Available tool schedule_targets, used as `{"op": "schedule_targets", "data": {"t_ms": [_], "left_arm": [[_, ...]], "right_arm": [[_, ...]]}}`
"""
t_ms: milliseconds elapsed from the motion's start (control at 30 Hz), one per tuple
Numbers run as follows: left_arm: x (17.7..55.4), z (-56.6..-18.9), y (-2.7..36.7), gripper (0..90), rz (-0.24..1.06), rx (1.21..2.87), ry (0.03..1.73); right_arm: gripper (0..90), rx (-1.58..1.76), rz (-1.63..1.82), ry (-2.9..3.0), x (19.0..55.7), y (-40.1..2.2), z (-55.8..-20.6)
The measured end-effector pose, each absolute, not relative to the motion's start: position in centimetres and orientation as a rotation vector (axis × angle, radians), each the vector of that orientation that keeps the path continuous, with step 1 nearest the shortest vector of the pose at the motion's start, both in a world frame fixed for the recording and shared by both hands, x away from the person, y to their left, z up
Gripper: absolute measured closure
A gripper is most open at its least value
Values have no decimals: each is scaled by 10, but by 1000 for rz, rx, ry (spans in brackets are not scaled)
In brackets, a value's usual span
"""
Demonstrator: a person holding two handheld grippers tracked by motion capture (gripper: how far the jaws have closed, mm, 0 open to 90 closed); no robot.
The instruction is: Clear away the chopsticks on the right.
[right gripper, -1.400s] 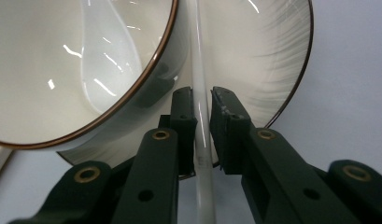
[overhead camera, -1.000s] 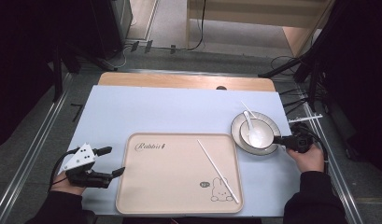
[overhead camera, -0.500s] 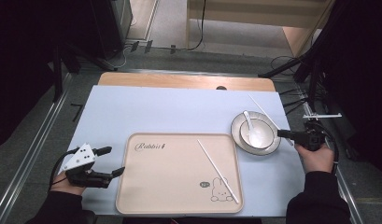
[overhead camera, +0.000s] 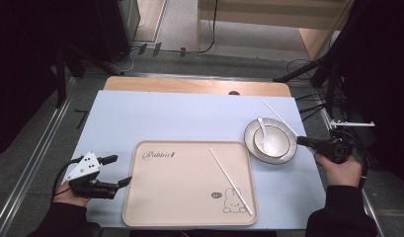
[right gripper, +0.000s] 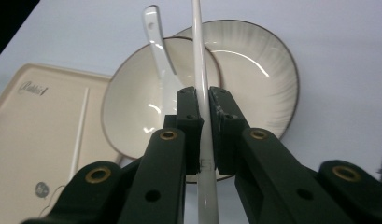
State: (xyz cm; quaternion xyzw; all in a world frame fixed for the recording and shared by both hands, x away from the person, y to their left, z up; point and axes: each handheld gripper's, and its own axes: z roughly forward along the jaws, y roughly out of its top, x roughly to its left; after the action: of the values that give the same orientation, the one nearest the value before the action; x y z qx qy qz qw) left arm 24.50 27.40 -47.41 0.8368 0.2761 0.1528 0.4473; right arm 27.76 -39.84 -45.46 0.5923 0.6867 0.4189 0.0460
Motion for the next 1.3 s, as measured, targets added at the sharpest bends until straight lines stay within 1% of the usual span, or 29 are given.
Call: {"op": "schedule_targets", "data": {"t_ms": [300,733,1000,1300], "left_arm": [[245,-474,275,151,377,2070,685],[244,-473,275,151,380,2067,684],[244,-473,275,151,381,2066,683],[244,-473,275,151,380,2066,684]], "right_arm": [[842,1783,1301,2170,269,-371,-443],[842,1715,1286,2255,248,-330,-443],[842,1684,1264,2327,233,-311,-449],[842,1666,1158,2414,227,-287,-464]]}}
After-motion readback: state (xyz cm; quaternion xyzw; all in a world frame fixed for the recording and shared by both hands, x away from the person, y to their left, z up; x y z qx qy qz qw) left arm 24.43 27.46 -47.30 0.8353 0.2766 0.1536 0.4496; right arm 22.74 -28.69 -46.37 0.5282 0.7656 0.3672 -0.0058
